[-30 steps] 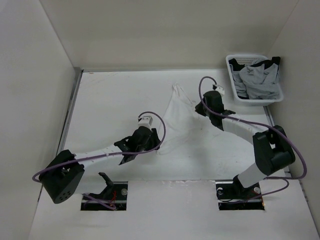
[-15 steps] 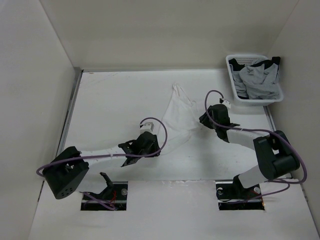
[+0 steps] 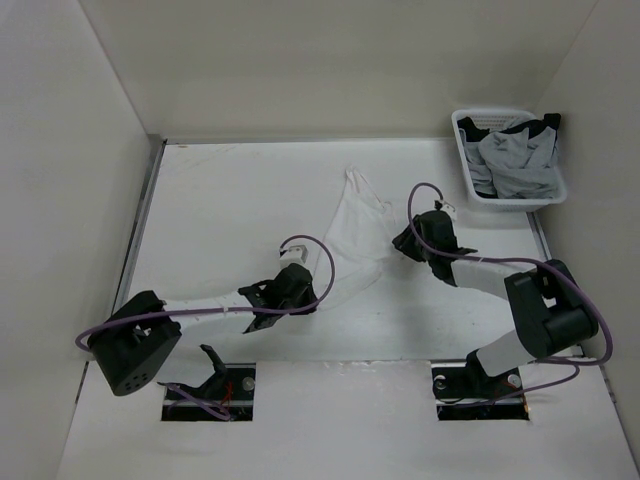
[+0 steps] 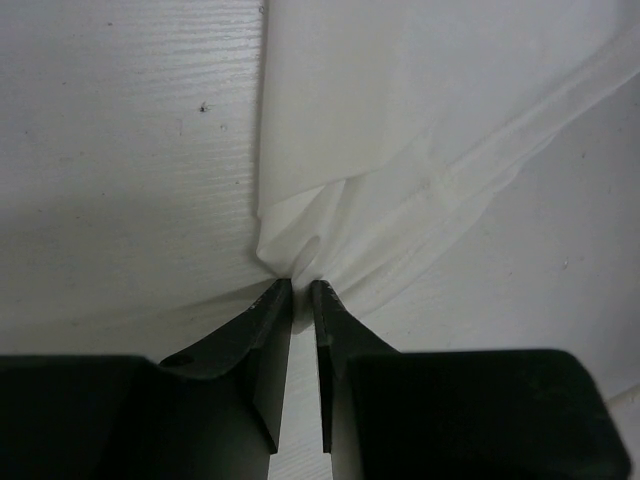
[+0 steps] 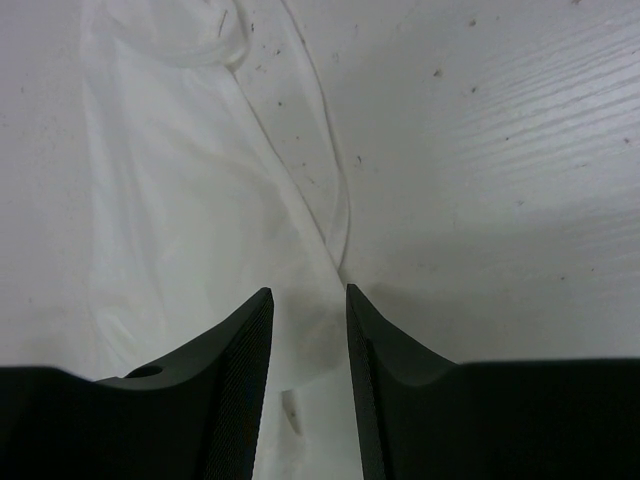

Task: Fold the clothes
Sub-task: Flatten the tank top out

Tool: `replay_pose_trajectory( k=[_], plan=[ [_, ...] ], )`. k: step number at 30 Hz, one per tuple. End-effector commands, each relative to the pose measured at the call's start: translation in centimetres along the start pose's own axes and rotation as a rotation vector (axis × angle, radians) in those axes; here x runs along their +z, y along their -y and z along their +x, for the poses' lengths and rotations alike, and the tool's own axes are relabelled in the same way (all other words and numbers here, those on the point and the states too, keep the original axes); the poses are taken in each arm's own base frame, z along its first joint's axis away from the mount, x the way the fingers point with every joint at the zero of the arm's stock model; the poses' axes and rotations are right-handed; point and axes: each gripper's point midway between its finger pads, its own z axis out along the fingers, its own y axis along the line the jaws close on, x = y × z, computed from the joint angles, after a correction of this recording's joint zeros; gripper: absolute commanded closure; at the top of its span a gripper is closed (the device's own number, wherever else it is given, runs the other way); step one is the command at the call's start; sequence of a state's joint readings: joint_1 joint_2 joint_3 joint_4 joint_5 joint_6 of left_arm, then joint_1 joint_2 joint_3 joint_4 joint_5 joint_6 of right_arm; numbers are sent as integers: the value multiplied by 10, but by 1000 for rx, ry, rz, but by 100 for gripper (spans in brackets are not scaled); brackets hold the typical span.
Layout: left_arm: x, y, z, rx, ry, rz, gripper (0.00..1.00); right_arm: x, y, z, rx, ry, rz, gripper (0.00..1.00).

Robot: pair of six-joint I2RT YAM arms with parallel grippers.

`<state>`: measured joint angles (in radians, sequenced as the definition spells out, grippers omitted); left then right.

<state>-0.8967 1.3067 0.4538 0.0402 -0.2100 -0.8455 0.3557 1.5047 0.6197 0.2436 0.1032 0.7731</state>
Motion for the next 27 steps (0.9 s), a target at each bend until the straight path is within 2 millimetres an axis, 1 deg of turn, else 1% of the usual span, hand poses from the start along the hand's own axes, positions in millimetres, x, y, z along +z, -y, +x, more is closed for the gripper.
replay_pose_trajectory(
  k=[1,8,11,13,15,17,19,20,22,23,24,25,27],
  plan=[
    [-2,-3,-4,-13,21,-3,87,-6,-12,1,25,-6,-41,60],
    [-6,-5,-11,-20,45,1,88,1,-12,7,26,-42,-12,64],
    [-7,-10,-14,-26,57,-3,89,-6,-2,3,39,-1,23,62],
    [-8,-16,-16,-30,69,-15,89,-9,3,6,31,6,39,60],
    [-9,-21,-20,-37,81,-24,89,-9,5,15,24,-24,42,59],
    [-8,-23,-23,-35,86,-26,89,-8,-1,29,11,-68,23,60],
    [-7,-24,-23,-25,81,-25,89,-8,-8,37,9,-93,-4,62],
    [-6,-24,-23,-22,76,-25,89,-8,-12,39,12,-99,-15,64],
    [-6,-24,-21,-17,72,-25,89,-7,-20,44,24,-120,-37,74],
    [-6,-24,-21,-14,72,-24,89,-6,-23,44,31,-123,-45,82],
    [-6,-24,-21,-13,72,-24,89,-6,-25,41,42,-114,-50,94],
    [-7,-25,-22,-14,76,-23,89,-9,-31,34,48,-90,-64,100],
    [-9,-26,-24,-17,85,-21,89,-21,-46,21,31,-32,-94,100]
  ],
)
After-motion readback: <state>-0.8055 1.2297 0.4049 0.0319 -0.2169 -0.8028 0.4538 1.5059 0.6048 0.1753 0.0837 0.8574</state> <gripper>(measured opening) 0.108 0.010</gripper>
